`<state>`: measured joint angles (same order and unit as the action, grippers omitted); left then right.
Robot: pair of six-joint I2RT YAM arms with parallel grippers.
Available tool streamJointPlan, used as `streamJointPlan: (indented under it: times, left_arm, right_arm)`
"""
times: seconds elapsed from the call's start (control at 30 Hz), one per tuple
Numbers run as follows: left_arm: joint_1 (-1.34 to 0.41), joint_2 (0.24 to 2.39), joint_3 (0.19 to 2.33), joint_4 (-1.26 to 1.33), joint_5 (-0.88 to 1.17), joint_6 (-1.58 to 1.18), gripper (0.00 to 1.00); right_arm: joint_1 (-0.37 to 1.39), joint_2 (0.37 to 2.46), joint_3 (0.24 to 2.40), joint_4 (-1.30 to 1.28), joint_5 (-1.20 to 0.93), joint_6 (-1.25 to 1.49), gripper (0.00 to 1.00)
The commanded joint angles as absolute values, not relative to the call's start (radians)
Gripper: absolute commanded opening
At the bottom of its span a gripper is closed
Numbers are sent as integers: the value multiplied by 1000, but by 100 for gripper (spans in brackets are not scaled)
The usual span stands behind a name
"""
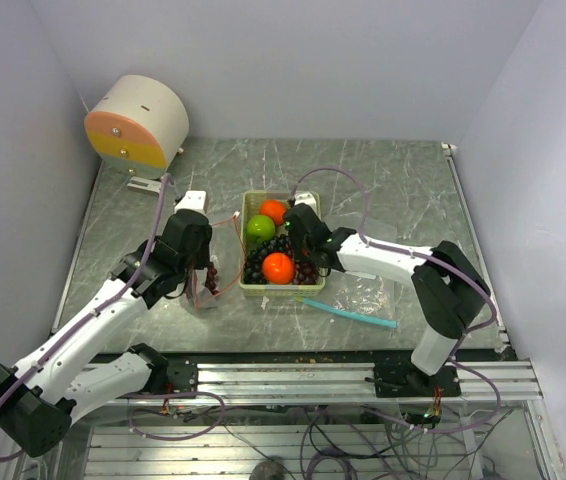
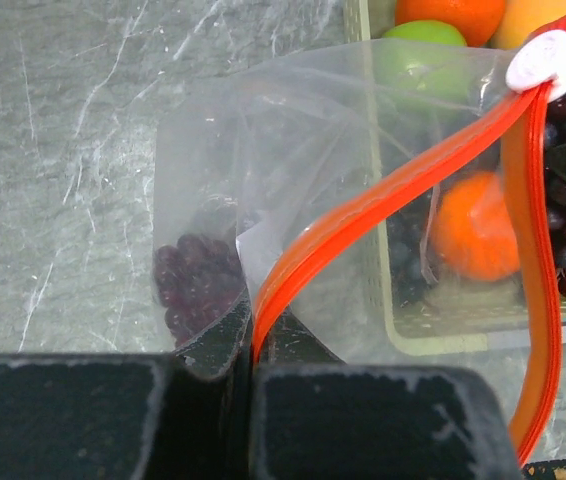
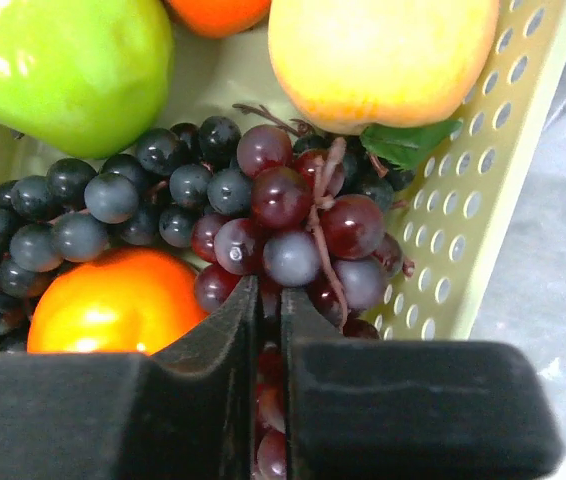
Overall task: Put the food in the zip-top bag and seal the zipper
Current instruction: Pick up the fake fruit from the bin.
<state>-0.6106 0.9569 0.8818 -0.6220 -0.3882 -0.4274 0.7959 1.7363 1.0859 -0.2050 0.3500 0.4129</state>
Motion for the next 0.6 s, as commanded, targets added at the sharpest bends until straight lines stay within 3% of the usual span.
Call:
streamJointPlan:
  times: [0.0,0.23,0.57]
  left_arm:
    - [-615,940,887,-577,-397,-442,7]
    - [-615,942,881,-531,-401,-459,7]
    - [-615,1021,879,-354,-364,-473,7]
  right_arm:
    - [791,1726,1105,-242,367,413,0]
    - [791,1525,1099,-240,347,409,0]
    - [791,1262,1068,-142,126,432,0]
